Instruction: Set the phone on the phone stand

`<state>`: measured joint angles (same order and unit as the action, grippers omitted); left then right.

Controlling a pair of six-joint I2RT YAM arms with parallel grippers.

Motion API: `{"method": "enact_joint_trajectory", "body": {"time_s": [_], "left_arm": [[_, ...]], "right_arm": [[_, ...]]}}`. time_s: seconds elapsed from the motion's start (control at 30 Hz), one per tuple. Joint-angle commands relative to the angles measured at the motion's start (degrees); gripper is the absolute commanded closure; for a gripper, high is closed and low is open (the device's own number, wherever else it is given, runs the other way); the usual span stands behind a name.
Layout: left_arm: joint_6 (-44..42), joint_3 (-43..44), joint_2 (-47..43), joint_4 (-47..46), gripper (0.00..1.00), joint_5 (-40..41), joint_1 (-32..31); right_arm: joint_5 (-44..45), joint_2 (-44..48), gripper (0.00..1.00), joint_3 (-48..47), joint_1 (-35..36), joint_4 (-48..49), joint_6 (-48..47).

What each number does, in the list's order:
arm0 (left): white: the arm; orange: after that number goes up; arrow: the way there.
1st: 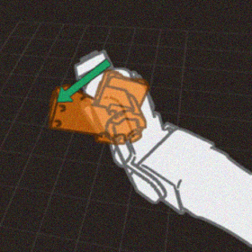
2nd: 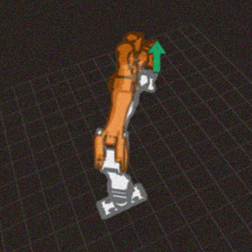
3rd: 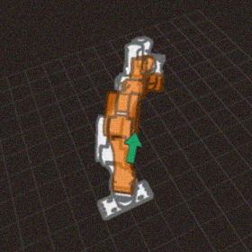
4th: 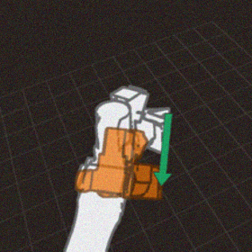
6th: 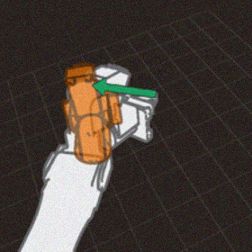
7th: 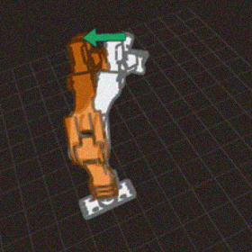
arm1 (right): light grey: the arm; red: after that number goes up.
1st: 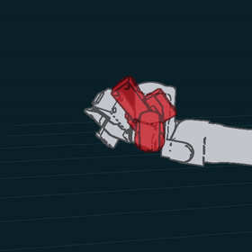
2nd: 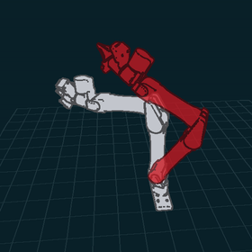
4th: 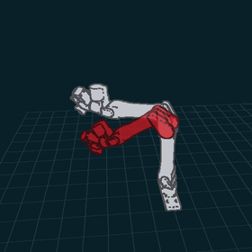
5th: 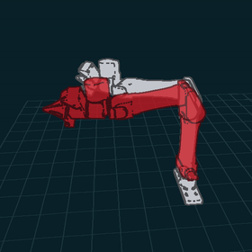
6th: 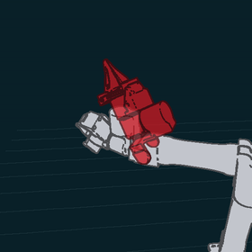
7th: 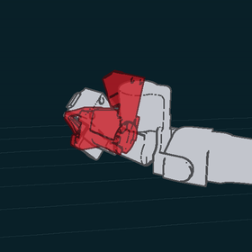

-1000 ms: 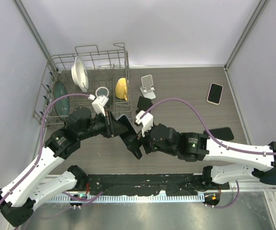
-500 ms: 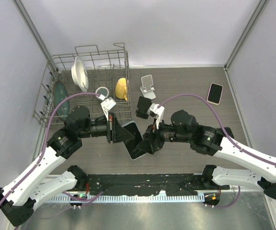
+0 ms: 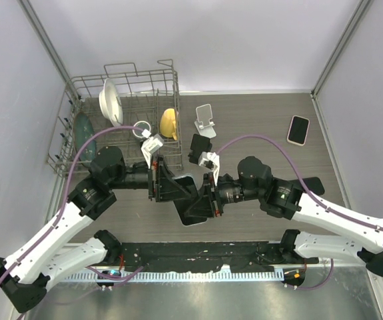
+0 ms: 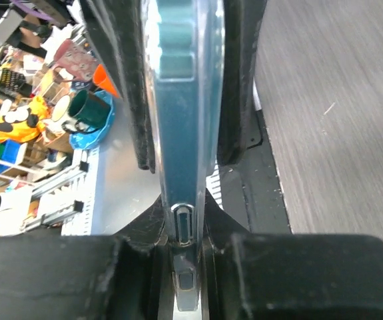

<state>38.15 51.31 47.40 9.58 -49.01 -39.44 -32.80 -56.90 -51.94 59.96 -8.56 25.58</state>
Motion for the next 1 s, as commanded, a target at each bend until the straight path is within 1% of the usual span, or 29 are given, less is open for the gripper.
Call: {"method": "enact_joint_trajectory", "body": {"time_s": [0.0, 0.03, 0.07, 0.1, 0.17, 0.23, 0.27, 0.33, 0.37, 0.47, 0.5, 0.53, 0.6, 0.7, 0.83, 0.87, 0.97], "left_arm": [[4.39, 2.92, -2.12, -3.7, 0.35, 7.34, -0.11], [5.0, 2.75, -3.09, -3.35, 0.21, 9.18, -0.11], [5.53, 1.61, -4.14, -3.95, 0.15, 12.94, -0.11], [6.31, 0.82, -6.33, -4.92, 0.06, 14.02, -0.11], [7.72, -1.21, -8.01, -7.38, 0.04, 16.4, -0.11], [8.86, -2.44, -9.25, -8.87, 0.05, 17.46, -0.11], [9.48, -3.66, -9.34, -9.32, 0.07, 17.55, -0.11], [12.1, -5.16, -8.47, -12.74, 0.11, 16.85, -0.11], [13.08, -6.65, -8.03, -13.88, 0.15, 16.15, -0.11], [18.25, -10.33, -5.92, -21.86, 0.22, 13.34, -0.2], [19.58, -11.22, -5.56, -26.15, 0.23, 12.72, -0.37], [21.16, -12.36, -4.34, -27.76, 0.28, 12.63, -0.72], [21.96, -12.64, -3.02, -31.71, 0.34, 11.75, -1.51], [21.71, -11.94, -0.73, -34.36, 0.45, 11.49, -3.88], [21.35, -11.32, 0.5, -36.83, 0.53, 10.87, -6.08], [21.35, -11.23, 0.76, -37.0, 0.59, 10.7, -6.43], [21.26, -11.41, 1.47, -37.44, 0.65, 11.39, -7.14]], "right_arm": [[7.46, 2.57, 0.99, 3.59, 0.33, 10.64, 2.97], [9.66, 3.63, 0.99, 4.56, 0.33, 11.88, 3.85], [13.77, 4.69, 1.0, 5.7, 0.15, 15.2, 4.73], [15.29, 7.05, 0.99, 8.06, 0.07, 17.24, 7.0], [19.25, 8.82, 0.99, 9.75, -0.46, 21.63, 8.42], [22.85, 10.92, 0.99, 10.63, -0.55, 22.7, 9.74], [25.65, 11.63, 0.99, 10.81, -0.72, 23.58, 10.1], [27.43, 13.39, 0.99, 10.81, -0.99, 24.72, 10.97], [28.91, 13.83, 0.99, 10.72, -1.16, 25.6, 11.24], [30.59, 15.33, 0.99, 10.28, -1.25, 27.45, 12.03], [30.95, 15.51, 0.99, 10.11, -1.34, 27.8, 12.29], [30.86, 15.6, 0.99, 9.93, -1.34, 28.59, 12.82], [29.99, 15.42, 0.99, 9.49, -1.34, 29.21, 13.26], [29.81, 15.6, 0.99, 9.75, -1.34, 30.53, 14.23], [30.51, 15.95, 0.99, 10.02, -1.34, 30.44, 14.49], [30.69, 16.12, 0.99, 10.19, -1.34, 30.62, 14.58], [30.69, 16.39, 0.99, 10.55, -1.34, 31.14, 14.93]]}}
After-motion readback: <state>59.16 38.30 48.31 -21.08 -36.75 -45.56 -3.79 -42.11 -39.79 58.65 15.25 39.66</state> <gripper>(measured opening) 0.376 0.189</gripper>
